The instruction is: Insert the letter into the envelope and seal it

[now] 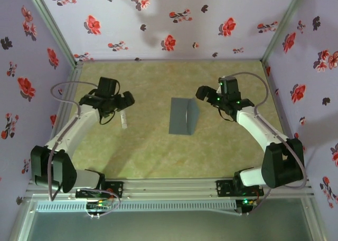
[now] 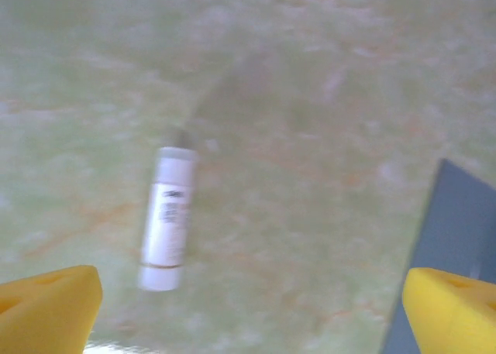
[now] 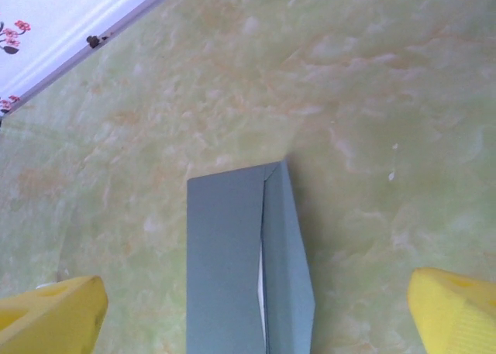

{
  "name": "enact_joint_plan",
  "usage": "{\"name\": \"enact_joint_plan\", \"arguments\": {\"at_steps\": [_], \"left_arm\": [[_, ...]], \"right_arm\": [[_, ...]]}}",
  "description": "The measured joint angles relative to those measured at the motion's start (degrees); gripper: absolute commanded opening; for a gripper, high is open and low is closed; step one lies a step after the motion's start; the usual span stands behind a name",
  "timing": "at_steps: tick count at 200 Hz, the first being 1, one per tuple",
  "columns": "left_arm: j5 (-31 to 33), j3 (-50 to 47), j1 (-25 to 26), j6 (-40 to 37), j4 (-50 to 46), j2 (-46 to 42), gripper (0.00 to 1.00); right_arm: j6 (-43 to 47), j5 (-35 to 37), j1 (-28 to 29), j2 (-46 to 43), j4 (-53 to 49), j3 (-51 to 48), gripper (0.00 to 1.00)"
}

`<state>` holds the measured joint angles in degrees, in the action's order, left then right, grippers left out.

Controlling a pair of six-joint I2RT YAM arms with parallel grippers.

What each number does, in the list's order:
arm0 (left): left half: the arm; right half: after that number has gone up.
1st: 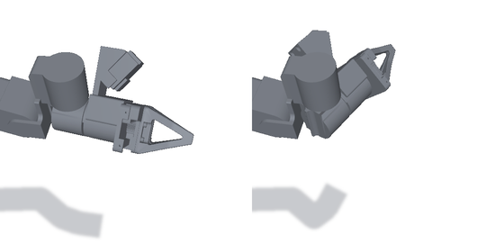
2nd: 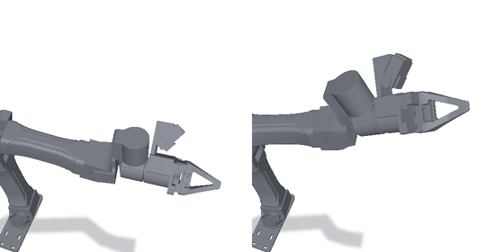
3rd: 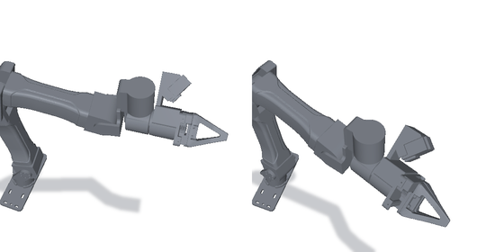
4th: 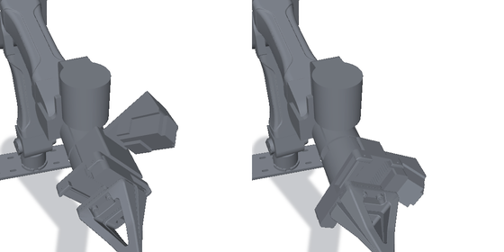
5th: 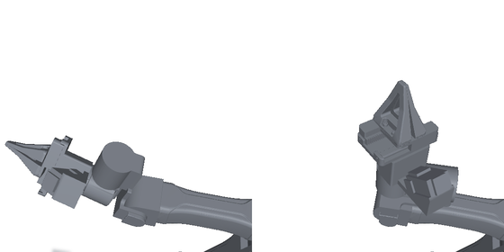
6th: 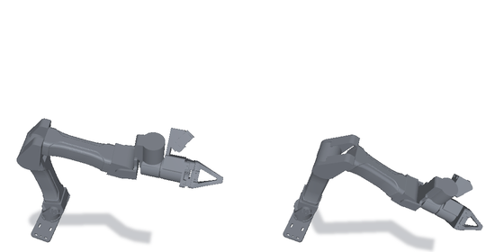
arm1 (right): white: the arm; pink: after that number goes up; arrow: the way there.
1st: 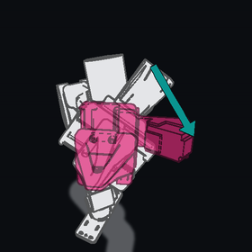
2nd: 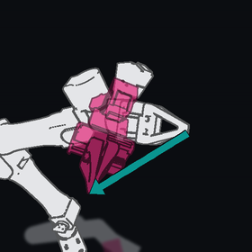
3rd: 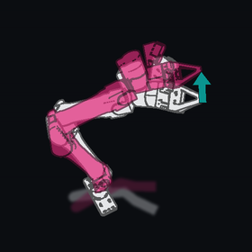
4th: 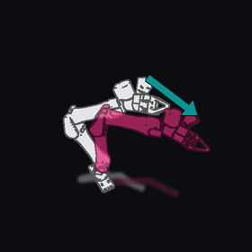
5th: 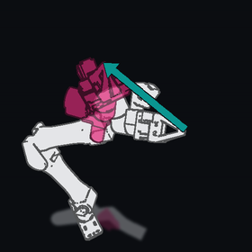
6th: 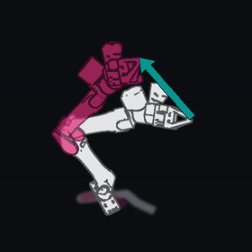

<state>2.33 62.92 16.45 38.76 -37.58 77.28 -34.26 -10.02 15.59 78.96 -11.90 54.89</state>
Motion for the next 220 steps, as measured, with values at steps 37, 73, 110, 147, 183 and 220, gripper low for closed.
{"name": "enact_joint_plan", "arguments": {"at_steps": [37,73,110,147,183,220], "left_arm": [[-0.9,0.4,-1.6,-6.8,-6.9,5.2,0.95],[-1.7,0.3,-1.6,-9.2,-7.1,13.0,0.89],[-1.9,0.4,-1.6,-10.7,-4.0,17.6,0.78],[-1.7,0.4,-1.6,-12.2,-0.9,19.6,0.71],[-0.9,0.5,-1.6,-13.3,1.2,21.9,0.68],[-0.3,0.6,-1.6,-14.1,2.2,23.2,0.61]], "right_arm": [[-0.2,-3.4,-0.4,4.7,1.6,0.0,0.89],[0.9,-4.6,1.9,7.2,0.0,1.5,0.89],[1.3,-5.0,2.8,7.2,-0.5,1.9,0.89],[1.4,-5.0,2.8,7.2,-1.1,1.7,0.89],[1.8,-5.0,2.8,7.2,-1.7,1.3,0.88],[1.8,-5.0,2.8,7.2,-1.7,1.3,0.87]]}}
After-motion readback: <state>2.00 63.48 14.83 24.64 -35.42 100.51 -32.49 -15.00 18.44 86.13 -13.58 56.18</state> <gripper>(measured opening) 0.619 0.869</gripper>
